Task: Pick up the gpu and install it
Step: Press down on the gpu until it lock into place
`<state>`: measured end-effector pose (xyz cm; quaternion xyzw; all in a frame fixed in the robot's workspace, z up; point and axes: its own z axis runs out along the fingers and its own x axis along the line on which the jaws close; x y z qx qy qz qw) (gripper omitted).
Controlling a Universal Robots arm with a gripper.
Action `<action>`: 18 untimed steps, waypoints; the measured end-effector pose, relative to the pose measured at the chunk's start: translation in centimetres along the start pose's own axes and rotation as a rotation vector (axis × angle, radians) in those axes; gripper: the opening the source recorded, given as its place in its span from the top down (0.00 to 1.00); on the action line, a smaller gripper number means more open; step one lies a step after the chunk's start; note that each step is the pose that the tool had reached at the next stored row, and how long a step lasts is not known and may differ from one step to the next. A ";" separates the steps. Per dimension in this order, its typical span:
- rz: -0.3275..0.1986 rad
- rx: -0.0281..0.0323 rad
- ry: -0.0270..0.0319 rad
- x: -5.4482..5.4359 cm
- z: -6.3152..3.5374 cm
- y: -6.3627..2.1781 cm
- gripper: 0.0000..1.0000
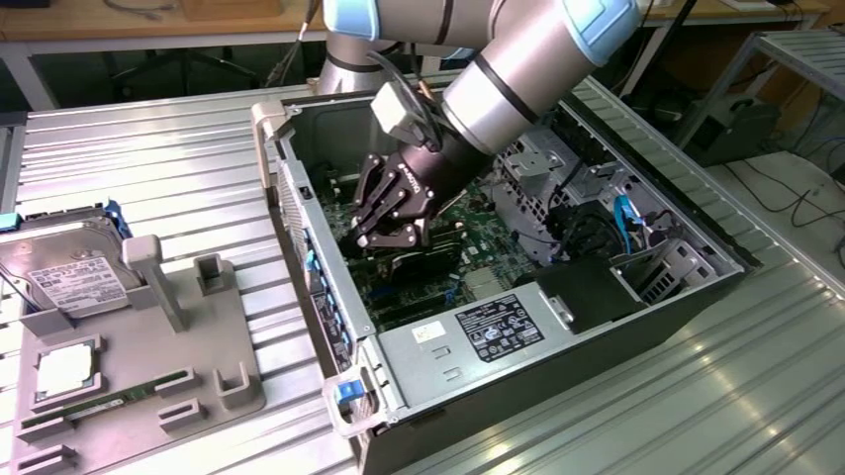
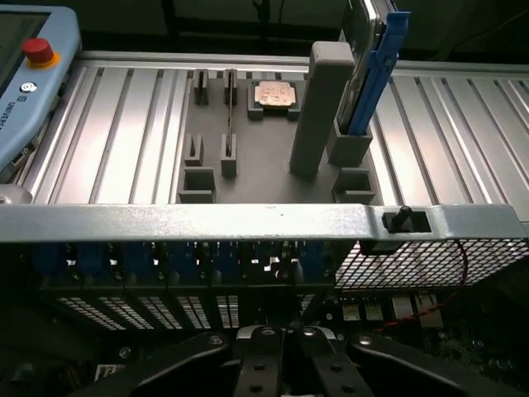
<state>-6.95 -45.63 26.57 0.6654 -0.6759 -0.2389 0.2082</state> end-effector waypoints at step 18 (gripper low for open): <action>-0.013 0.2438 0.0106 -0.8 -0.99 0.77 0.89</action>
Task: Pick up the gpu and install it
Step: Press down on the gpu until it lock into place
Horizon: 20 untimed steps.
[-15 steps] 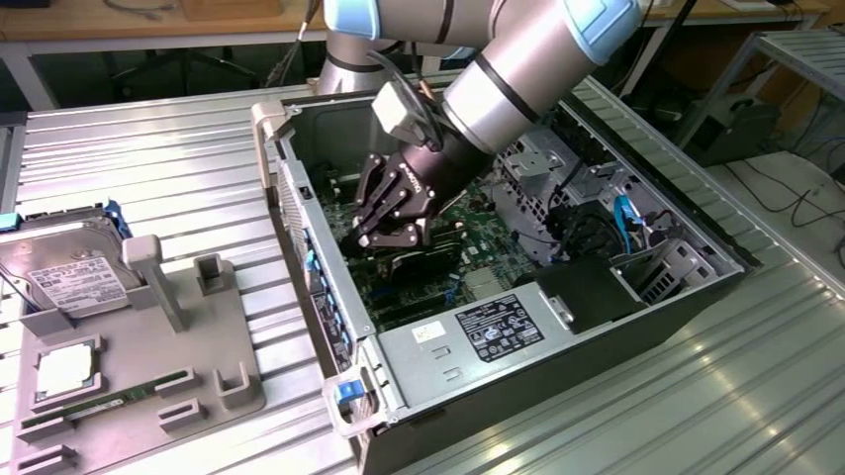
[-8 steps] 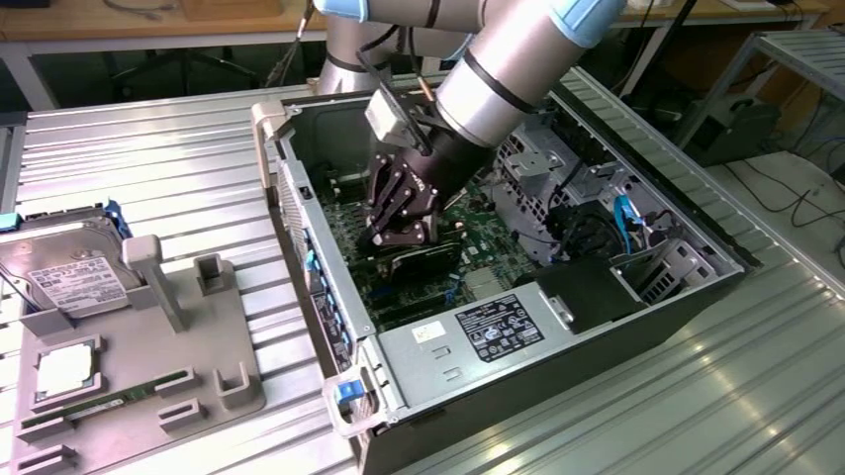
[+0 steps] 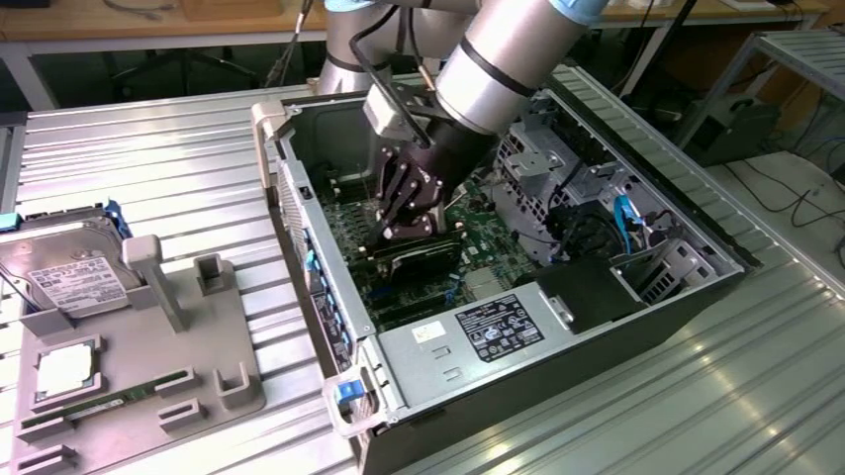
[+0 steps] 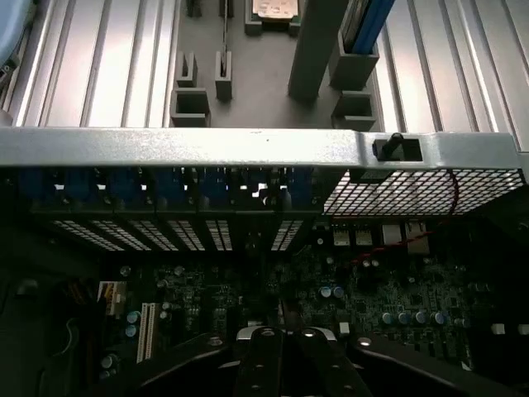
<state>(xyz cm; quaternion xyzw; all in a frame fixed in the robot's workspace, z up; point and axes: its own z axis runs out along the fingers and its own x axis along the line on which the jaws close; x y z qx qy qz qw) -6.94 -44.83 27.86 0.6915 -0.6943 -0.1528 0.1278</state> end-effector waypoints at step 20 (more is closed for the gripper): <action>0.005 0.2366 0.0331 -0.5 0.40 1.41 0.89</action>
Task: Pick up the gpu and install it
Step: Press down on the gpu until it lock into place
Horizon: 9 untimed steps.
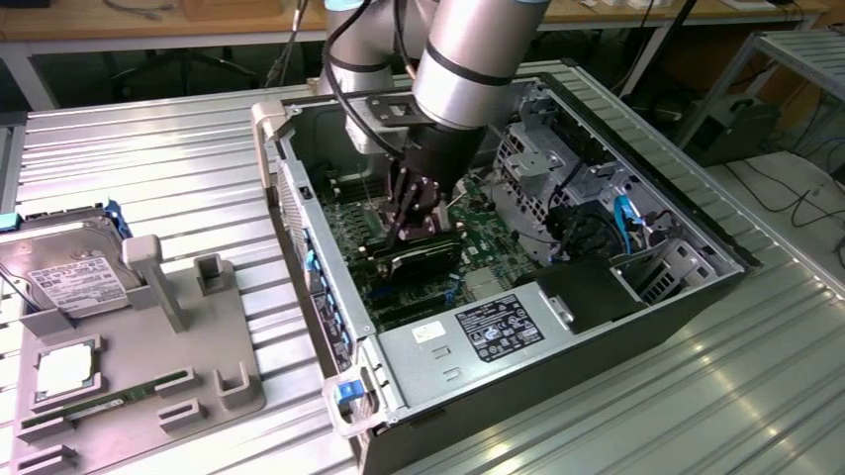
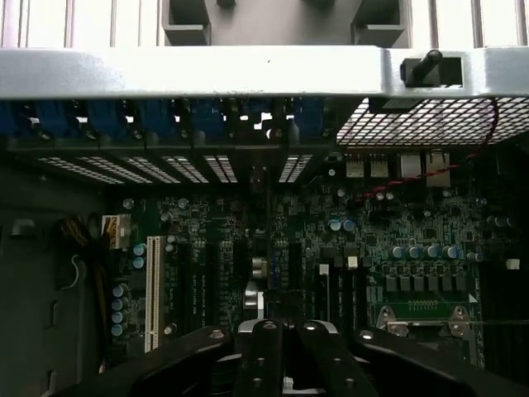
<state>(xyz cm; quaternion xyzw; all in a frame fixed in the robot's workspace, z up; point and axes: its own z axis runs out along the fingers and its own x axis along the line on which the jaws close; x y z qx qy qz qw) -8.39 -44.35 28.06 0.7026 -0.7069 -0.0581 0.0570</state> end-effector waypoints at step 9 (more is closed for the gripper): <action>-0.004 0.0262 0.0007 0.3 0.11 1.43 0.89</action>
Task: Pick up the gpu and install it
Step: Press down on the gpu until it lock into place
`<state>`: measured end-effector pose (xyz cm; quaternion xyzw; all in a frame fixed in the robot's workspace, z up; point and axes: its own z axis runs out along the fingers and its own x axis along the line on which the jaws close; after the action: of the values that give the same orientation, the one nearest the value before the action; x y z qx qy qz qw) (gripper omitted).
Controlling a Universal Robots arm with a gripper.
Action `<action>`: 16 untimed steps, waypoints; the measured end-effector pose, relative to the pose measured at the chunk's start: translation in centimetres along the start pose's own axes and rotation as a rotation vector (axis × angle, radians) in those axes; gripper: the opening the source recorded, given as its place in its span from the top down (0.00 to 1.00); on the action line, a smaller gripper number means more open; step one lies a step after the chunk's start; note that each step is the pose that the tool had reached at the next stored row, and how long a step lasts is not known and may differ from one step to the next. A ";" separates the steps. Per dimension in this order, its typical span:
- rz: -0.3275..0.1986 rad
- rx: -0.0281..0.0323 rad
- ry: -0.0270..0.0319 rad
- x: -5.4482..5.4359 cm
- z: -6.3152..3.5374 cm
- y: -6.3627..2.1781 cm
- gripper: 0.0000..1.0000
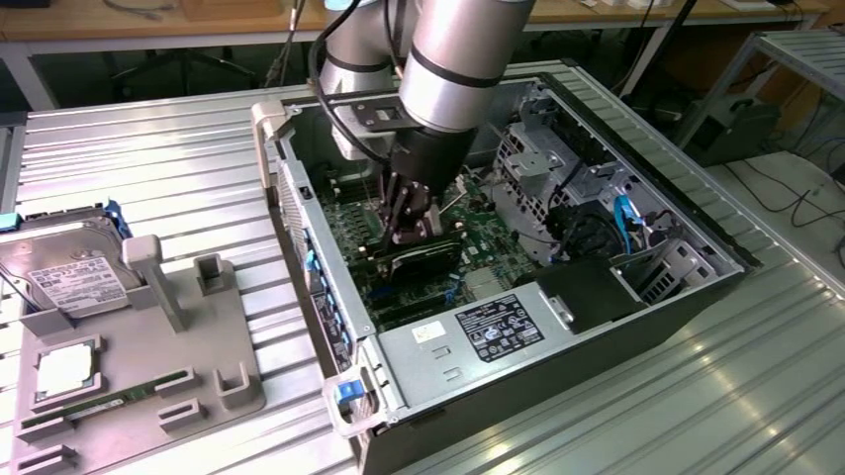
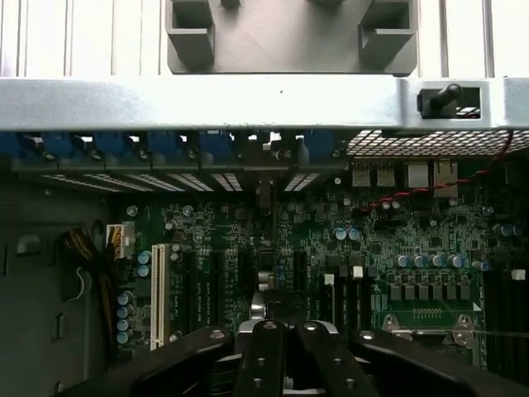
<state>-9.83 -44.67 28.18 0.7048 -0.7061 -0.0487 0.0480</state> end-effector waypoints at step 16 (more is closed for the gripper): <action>0.002 0.0647 0.0005 0.2 0.20 1.04 0.89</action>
<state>-10.89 -44.87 28.12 0.7054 -0.7079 -0.0256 0.0253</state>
